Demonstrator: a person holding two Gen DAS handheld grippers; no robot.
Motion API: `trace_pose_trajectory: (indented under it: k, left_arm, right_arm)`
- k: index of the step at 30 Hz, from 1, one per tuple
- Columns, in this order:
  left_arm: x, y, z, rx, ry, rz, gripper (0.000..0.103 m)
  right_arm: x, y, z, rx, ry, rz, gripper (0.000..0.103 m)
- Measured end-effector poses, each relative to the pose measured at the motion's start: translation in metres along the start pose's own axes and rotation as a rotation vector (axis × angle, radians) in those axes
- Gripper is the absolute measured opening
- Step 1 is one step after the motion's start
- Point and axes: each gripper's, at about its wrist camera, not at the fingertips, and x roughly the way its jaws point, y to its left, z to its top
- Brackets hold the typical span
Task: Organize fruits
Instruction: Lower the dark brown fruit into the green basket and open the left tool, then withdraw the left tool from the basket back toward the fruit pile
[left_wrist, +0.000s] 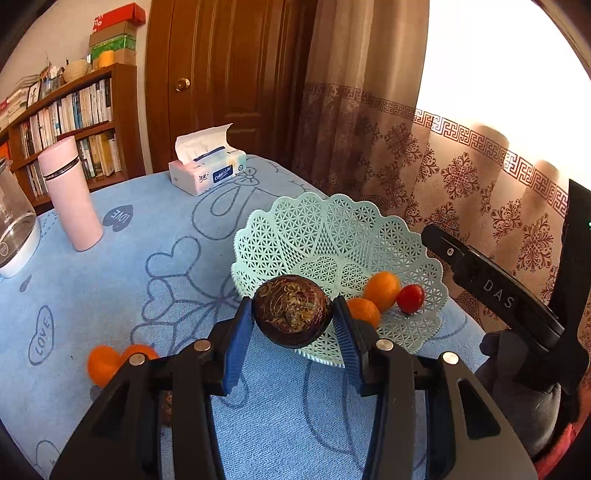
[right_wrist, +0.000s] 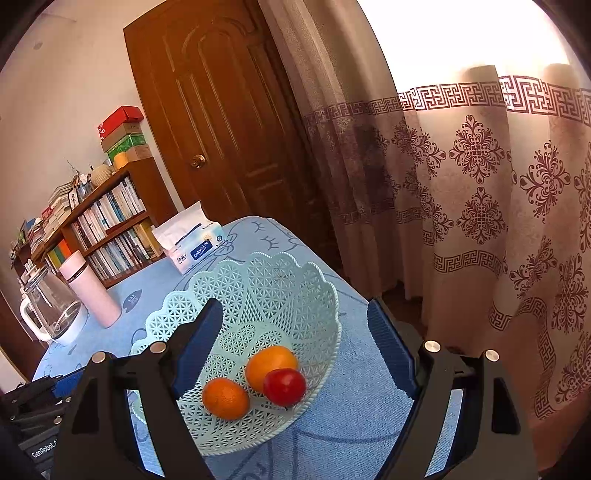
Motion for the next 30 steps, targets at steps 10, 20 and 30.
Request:
trace_pose_trajectory:
  k: [10, 20, 30]
  left_arm:
    - [0.008, -0.008, 0.001, 0.005, -0.021, 0.000, 0.084]
    - [-0.023, 0.003, -0.002, 0.007, -0.127, 0.088, 0.094]
    - [-0.061, 0.018, -0.006, -0.018, -0.222, 0.177, 0.098]
  right_arm:
    - [-0.001, -0.003, 0.001, 0.021, -0.007, -0.002, 0.082]
    - [-0.005, -0.004, 0.002, 0.024, -0.030, -0.001, 0.084]
    - [-0.009, -0.005, 0.002, 0.026, -0.063, 0.001, 0.090]
